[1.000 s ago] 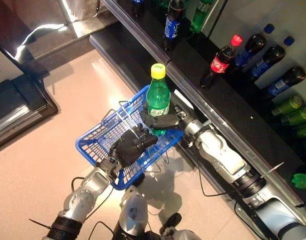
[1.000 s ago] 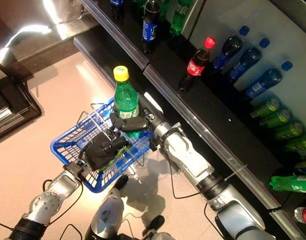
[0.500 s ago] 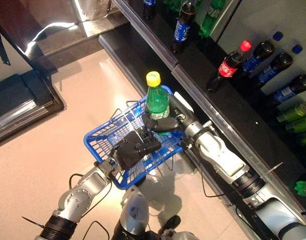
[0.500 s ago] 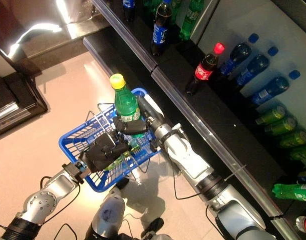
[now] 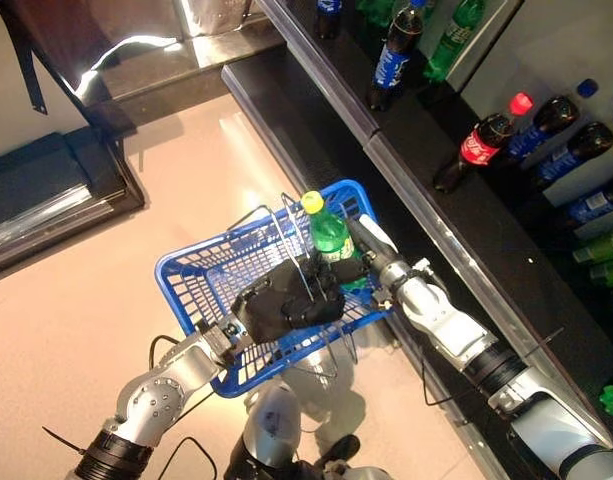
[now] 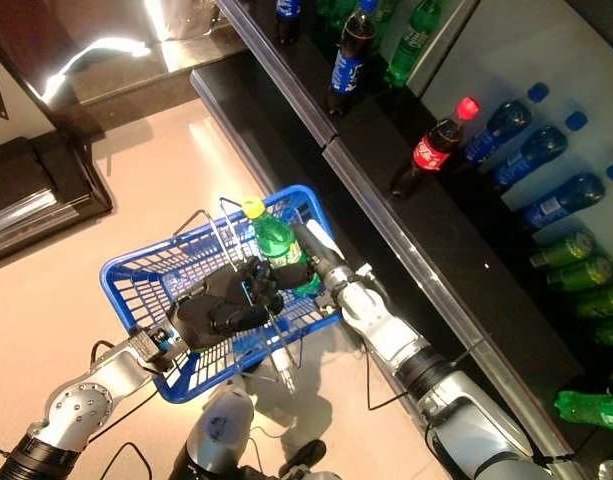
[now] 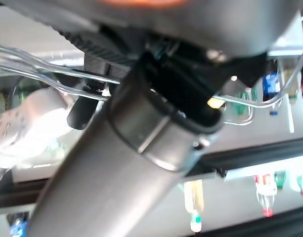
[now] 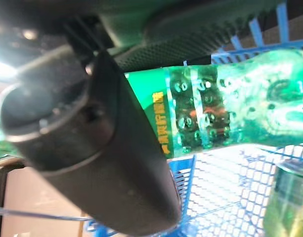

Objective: Pick up the drink and place into the basket.

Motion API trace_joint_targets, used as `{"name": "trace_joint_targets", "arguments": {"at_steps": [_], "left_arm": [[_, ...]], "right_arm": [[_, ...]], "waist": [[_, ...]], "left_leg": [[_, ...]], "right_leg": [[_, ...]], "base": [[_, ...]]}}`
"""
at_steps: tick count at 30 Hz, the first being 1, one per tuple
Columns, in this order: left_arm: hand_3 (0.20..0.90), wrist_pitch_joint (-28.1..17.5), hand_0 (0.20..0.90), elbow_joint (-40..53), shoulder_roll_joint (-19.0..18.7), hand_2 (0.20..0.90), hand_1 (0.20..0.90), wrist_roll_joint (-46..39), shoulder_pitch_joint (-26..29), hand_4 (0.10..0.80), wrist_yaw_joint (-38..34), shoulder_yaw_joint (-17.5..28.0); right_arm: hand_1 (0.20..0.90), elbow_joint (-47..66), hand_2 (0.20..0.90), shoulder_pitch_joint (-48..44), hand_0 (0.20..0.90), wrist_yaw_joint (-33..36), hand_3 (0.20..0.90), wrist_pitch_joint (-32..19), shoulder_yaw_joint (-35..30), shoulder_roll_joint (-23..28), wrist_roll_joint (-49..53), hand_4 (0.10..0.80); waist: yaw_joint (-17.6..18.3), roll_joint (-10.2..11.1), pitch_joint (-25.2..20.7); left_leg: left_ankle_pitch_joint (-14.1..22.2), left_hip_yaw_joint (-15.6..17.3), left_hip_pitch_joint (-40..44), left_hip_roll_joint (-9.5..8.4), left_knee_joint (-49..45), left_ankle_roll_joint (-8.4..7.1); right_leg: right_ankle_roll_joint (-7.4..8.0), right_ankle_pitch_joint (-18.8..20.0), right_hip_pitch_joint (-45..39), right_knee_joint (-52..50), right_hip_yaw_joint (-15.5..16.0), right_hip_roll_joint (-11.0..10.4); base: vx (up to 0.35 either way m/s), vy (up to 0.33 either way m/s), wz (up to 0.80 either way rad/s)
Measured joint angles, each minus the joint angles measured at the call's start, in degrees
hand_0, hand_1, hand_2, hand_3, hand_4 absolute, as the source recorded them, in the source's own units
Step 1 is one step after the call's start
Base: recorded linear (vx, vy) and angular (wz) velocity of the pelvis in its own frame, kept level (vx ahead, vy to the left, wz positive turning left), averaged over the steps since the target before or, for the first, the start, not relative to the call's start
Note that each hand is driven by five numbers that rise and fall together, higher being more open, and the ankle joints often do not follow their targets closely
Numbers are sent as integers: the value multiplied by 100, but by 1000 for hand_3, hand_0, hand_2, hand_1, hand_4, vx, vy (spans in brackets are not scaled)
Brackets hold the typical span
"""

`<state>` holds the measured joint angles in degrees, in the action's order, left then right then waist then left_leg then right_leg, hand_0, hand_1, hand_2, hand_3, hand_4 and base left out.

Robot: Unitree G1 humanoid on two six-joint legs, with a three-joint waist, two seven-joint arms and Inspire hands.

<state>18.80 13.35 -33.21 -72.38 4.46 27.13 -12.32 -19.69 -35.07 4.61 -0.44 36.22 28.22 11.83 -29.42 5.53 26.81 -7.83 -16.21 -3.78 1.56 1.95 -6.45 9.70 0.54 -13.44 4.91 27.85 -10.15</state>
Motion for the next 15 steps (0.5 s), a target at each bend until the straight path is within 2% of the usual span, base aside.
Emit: {"name": "trace_joint_targets", "arguments": {"at_steps": [15], "left_arm": [[200,210,300,71,-115,300,300,1,5,100,249,0]], "right_arm": [[300,-410,300,0,300,23,200,7,129,-48,-873,100]], "waist": [[-15,0,0]], "left_leg": [[13,-14,-1,-14,-34,-19]], "right_leg": [[-1,-6,-26,0,6,-5]], "base": [[0,0,0]]}}
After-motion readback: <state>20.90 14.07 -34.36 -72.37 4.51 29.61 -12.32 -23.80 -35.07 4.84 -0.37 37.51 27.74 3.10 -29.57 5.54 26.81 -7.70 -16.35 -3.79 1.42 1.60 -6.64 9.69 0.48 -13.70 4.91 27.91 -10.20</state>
